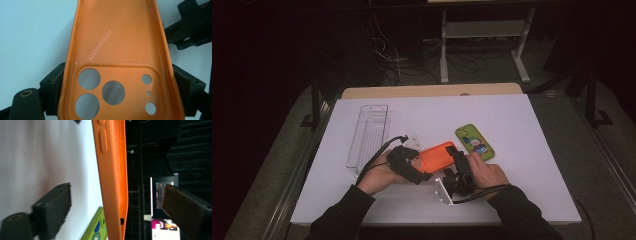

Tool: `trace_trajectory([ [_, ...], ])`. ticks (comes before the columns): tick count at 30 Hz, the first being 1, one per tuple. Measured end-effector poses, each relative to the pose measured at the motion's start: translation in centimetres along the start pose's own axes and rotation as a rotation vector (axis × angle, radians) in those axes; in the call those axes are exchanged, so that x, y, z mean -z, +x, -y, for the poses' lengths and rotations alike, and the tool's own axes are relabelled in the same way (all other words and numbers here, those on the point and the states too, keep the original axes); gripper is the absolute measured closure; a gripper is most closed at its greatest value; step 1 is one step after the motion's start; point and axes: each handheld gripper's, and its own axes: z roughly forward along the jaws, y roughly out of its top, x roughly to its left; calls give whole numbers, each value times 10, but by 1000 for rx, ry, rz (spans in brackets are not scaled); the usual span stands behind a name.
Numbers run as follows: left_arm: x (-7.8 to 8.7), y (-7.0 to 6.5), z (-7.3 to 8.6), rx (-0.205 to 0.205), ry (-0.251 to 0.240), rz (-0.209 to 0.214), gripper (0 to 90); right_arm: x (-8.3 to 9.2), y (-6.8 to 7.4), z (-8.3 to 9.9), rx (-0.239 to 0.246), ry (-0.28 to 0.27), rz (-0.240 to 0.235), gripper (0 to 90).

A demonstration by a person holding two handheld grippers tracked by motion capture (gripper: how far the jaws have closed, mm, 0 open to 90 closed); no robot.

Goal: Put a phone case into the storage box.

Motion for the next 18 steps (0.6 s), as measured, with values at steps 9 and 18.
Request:
trace_trajectory([
  [9,-1,-1,0,5,-5,4,158,1,5,-4,38,-9,-9,299],
  [18,-1,-1,1,3,-5,-1,158,4,4,-5,44,-31,2,527],
])
